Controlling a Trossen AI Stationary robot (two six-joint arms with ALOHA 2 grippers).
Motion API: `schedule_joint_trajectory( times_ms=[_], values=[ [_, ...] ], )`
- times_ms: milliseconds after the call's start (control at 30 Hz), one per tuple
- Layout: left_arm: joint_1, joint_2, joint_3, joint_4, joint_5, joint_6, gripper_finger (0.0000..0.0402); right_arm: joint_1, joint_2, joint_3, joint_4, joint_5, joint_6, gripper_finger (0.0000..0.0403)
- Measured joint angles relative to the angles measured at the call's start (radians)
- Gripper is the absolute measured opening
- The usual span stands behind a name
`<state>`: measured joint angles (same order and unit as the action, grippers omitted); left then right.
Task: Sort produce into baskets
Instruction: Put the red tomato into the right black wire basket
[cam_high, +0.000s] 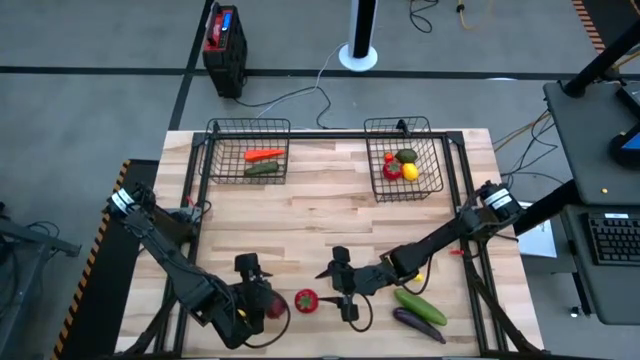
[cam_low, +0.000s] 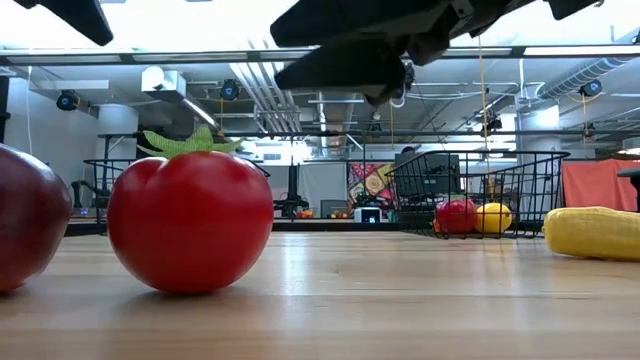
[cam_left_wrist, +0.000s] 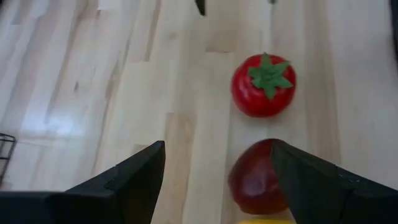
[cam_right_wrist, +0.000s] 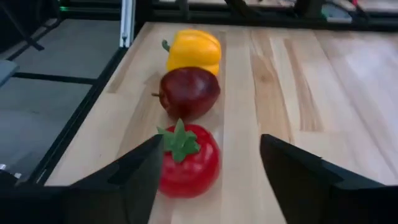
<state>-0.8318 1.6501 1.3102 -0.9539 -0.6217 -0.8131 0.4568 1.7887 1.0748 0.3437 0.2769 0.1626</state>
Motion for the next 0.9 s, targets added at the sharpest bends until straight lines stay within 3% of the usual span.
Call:
schedule_joint_trajectory(
  times_ms=[200, 300, 633, 900],
  values=[
    [-0.004, 0.000, -0.002, 0.000, -0.029, 0.008, 0.0274, 0.001, 0.013, 0.044, -0.033, -0.016, 0.071, 0.0346],
    [-0.008, 0.000, -0.004, 0.002, -0.069, 0.000, 0.0274, 0.010, 0.037, 0.085, -0.053, -0.006, 0.078, 0.0370],
    [-0.018, 0.003, -0.011, 0.010, -0.078, -0.003, 0.0274, 0.026, 0.190, 0.234, -0.125, 0.040, 0.049, 0.0376],
    [-0.018, 0.008, -0.013, 0.012, -0.079, -0.005, 0.0274, 0.026, 0.287, 0.345, -0.285, 0.090, 0.076, 0.0376]
  ],
)
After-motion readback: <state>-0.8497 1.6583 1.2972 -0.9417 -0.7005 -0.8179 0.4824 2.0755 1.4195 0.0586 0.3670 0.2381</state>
